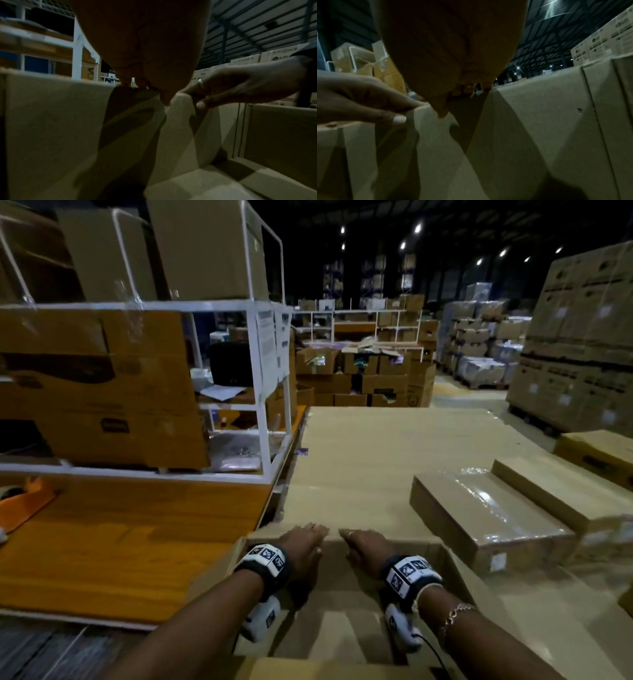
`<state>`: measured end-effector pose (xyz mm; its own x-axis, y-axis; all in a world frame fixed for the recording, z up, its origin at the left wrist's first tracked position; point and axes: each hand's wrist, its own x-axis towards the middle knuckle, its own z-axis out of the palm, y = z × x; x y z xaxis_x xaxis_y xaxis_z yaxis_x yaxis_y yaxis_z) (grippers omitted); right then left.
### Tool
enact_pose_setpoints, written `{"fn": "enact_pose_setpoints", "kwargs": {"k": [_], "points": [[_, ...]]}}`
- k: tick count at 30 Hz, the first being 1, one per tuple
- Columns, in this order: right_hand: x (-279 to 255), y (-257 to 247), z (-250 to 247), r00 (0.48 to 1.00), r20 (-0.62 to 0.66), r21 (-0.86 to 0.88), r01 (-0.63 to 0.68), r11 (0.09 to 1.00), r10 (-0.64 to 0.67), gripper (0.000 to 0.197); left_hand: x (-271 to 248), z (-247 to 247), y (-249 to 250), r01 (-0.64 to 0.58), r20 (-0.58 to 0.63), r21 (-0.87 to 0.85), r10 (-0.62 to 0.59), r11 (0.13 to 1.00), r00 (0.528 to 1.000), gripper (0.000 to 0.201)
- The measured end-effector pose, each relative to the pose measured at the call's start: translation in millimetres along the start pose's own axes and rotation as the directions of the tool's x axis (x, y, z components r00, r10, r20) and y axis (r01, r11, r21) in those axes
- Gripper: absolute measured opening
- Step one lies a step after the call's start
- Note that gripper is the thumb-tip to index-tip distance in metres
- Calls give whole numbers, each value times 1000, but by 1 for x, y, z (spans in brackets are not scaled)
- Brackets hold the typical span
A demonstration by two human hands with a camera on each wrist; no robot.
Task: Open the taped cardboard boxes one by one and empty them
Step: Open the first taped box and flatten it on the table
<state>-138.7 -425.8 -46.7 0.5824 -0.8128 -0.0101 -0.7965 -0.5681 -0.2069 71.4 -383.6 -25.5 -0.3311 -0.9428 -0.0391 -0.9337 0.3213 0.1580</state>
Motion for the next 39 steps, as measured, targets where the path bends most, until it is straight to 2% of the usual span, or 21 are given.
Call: {"fn": "enact_pose_setpoints", "kwargs": {"k": [2,5,7,10,14,17,20,25,28,31,33,36,39], "points": [[4,6,11,996,-95,47,2,999,3,44,3,17,-7,20,-93,-124,-32,992,995,47],[7,12,22,975,-221,129,35,991,-6,34,5,34,-13,3,-246,-218,-57,976,968,40],[8,11,28,956,-293,124,59,991,-20,30,6,43,-14,-12,-330,-221,-63,975,942,36],[4,5,30,939,-344,110,54,992,-13,27,6,51,-13,-5,-377,-198,-71,980,924,30],[-2,3,17,957,-290,169,60,984,-9,30,0,30,-7,10,-306,-231,-82,973,949,29],[-6,15,7,976,-202,176,-44,983,80,33,-8,10,-13,72,-186,-247,-120,966,975,28],[-17,39,1,974,-158,165,-136,977,163,33,-18,7,-32,116,-118,-275,-154,954,981,36],[-34,71,-1,931,-192,200,-271,941,309,31,-26,8,-43,155,-146,-240,-193,958,970,36],[-30,76,2,932,-186,148,-287,946,312,30,-22,19,-46,181,-189,-224,-224,958,956,36],[-27,78,2,942,-184,-17,-289,957,281,23,-18,22,-47,187,-220,-158,-219,970,951,30],[-28,77,0,943,-185,-84,-295,952,276,22,-19,17,-42,179,-197,-148,-206,973,958,25],[-32,68,-4,945,-157,-65,-299,952,286,19,-24,6,-36,239,-124,-154,-259,959,958,22],[-33,62,-21,957,-52,-27,-287,958,285,22,-21,-16,-30,236,-7,-111,-238,965,971,31]]}}
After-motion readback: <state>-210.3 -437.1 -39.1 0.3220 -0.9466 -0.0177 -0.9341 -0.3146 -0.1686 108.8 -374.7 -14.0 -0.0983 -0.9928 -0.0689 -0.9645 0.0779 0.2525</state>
